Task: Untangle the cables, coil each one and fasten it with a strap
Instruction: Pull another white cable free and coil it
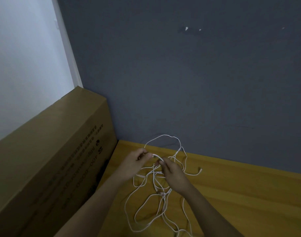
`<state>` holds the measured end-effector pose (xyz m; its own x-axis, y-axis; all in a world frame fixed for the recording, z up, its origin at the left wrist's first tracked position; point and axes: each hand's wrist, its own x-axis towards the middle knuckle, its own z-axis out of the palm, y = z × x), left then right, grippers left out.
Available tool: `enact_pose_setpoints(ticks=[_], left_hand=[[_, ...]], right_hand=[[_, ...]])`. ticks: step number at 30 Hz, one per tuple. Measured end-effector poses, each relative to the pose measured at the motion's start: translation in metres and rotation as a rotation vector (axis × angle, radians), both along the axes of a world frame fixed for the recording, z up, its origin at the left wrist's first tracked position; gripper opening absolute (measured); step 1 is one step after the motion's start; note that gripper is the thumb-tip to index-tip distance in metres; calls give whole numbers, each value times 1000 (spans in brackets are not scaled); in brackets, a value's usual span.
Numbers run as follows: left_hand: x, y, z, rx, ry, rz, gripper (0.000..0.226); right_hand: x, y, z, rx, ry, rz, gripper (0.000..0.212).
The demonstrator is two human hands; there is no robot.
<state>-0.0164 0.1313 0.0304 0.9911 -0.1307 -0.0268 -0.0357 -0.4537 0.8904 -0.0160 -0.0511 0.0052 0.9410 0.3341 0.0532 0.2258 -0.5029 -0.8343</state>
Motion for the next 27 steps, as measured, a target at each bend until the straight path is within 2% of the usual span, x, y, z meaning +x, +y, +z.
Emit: enact_pose_setpoints(ticks=[3, 4, 6, 8, 11, 14, 16, 19, 21, 24, 27], left_hand=[[-8, 3, 9, -8, 129, -33, 27], [-11, 1, 12, -80, 185, -67, 28], [-17, -4, 22, -376, 273, -140, 24], [-19, -10, 35, -561, 240, -230, 19], [-17, -21, 54, -639, 132, -256, 19], [-12, -29, 68, -710, 49, -98, 22], [-7, -31, 72, -705, 5, 26, 28], [1, -36, 71, -689, -3, 134, 36], [4, -41, 69, -748, 43, 120, 37], [7, -54, 67, -886, 135, 95, 31], [12, -65, 67, -892, 159, 131, 20]], right_hand=[[7, -7, 4, 152, -52, -136, 23], [9, -8, 8, 196, -58, -169, 23], [16, -11, 13, 269, -62, -205, 25], [22, -13, 20, 320, -57, -229, 25], [27, -12, 22, 282, -1, -173, 24], [18, -8, 12, 85, 89, -29, 24], [8, -5, 4, -86, 79, 34, 32], [-6, -2, -5, -346, -67, 105, 41], [-11, 1, -5, -524, -170, 151, 45], [-12, 5, 3, -730, -255, 209, 43], [-14, 8, 15, -865, -367, 283, 37]])
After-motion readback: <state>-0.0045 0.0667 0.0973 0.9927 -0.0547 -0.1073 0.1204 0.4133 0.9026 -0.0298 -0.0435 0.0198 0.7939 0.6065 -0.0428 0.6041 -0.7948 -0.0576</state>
